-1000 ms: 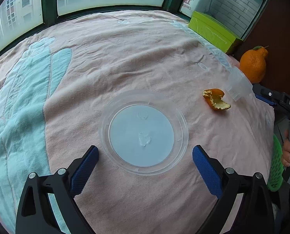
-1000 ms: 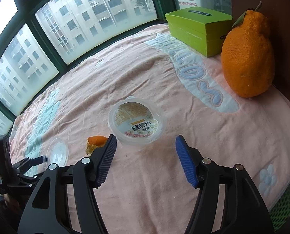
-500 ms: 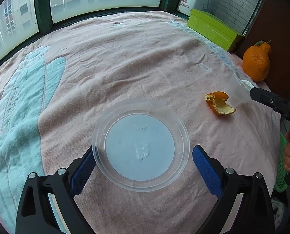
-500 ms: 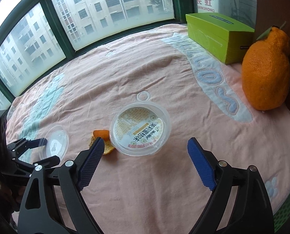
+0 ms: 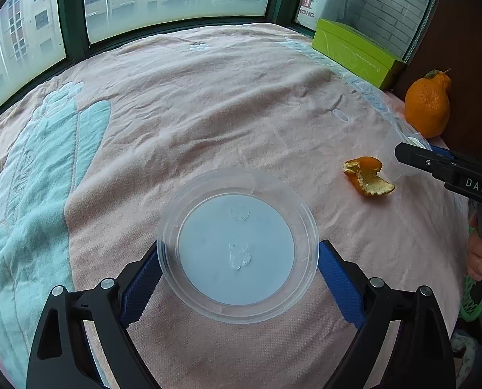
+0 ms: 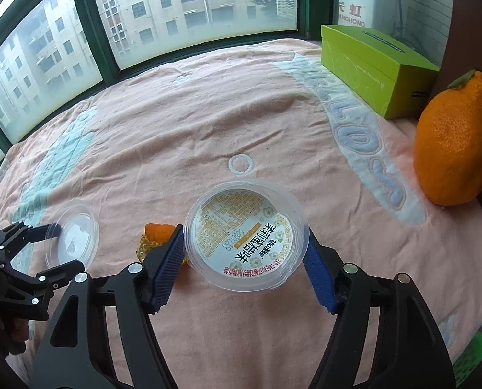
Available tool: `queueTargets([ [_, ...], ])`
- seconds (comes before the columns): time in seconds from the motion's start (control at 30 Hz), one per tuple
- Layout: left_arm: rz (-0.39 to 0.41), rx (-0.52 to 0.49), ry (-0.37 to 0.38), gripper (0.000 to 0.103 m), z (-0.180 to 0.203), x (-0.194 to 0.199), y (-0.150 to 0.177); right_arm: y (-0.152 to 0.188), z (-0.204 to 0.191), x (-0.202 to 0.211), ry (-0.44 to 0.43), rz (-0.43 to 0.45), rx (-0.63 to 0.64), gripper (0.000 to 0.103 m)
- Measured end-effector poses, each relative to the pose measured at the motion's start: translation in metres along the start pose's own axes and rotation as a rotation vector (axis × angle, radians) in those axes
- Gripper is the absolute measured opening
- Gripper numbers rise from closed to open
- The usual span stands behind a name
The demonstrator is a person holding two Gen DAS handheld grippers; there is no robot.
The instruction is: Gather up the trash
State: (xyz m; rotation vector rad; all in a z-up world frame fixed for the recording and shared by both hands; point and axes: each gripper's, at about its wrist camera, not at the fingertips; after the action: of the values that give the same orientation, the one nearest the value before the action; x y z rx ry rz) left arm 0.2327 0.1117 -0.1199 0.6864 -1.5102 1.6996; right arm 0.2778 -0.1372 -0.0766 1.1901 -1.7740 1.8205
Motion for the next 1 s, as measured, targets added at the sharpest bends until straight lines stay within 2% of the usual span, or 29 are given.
queueTargets([
  [0.17,0.009,0.003,0.003,0.089,0.0,0.002,0.001,0.004,0.025,0.014,-0.116,-0.001,-0.159,0.068],
  [0.27,0.011,0.008,0.007,0.089,0.0,0.002,0.002,0.006,0.035,0.021,-0.143,-0.007,-0.206,0.068],
  [0.47,0.013,0.009,0.0,0.089,0.001,0.002,0.002,0.018,0.019,0.035,-0.066,0.014,-0.068,0.071],
  [0.6,0.012,0.006,0.0,0.089,0.001,0.002,0.001,0.027,-0.001,0.041,-0.053,0.051,0.033,0.086],
  [0.7,0.012,0.006,-0.001,0.089,0.001,0.002,0.001,0.024,-0.004,0.043,-0.077,0.067,0.041,0.088],
  [0.83,0.012,0.007,-0.001,0.089,0.002,0.002,0.002,0.028,-0.005,0.044,-0.143,0.047,0.016,0.088],
  [1.0,0.013,0.005,0.0,0.089,0.001,0.002,0.002,0.031,-0.007,0.049,-0.178,0.021,0.001,0.088],
])
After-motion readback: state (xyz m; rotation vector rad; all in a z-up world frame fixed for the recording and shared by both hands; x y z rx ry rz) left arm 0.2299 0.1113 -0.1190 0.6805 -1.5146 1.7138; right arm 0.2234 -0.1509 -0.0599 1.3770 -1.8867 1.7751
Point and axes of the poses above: each gripper's, at about its wrist camera, not at the fingertips, and x roughly against the way its jaws point, z to its right, y to its underside, and after that the axes turned 5 degrees about z, right-handed
